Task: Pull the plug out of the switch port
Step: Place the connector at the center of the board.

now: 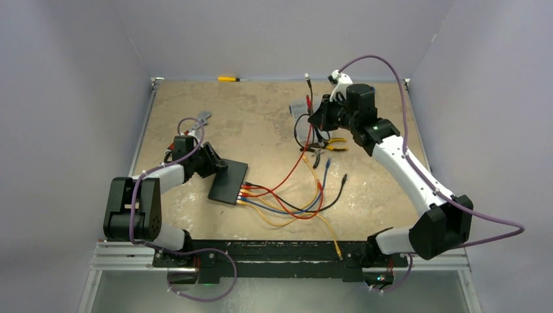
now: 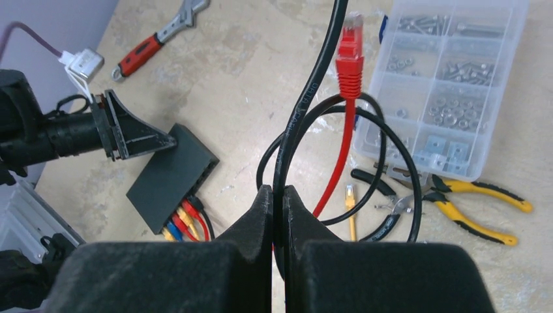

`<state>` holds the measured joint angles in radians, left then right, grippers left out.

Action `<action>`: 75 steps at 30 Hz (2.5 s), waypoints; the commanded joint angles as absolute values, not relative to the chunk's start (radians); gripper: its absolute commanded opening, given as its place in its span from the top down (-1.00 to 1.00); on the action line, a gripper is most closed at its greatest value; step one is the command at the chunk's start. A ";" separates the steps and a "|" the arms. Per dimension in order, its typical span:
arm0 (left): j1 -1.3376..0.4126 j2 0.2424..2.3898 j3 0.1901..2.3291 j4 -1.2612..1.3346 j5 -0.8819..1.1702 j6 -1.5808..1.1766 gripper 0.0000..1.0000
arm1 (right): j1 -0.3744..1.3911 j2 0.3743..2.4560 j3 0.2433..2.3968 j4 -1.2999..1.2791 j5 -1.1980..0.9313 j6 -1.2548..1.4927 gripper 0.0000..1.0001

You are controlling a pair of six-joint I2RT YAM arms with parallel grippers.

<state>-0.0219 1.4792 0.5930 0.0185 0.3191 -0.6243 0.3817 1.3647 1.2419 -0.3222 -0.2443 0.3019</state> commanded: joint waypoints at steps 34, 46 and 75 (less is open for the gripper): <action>-0.032 1.544 0.534 -0.105 0.285 -0.584 0.12 | 0.306 1.422 1.399 -0.232 -0.158 0.291 1.00; -0.031 1.556 0.538 -0.104 0.288 -0.582 0.12 | 0.157 1.474 1.279 -0.240 -0.087 0.340 1.00; -0.033 1.553 0.535 -0.095 0.304 -0.585 0.12 | -0.084 1.534 1.091 -0.160 0.195 0.475 1.00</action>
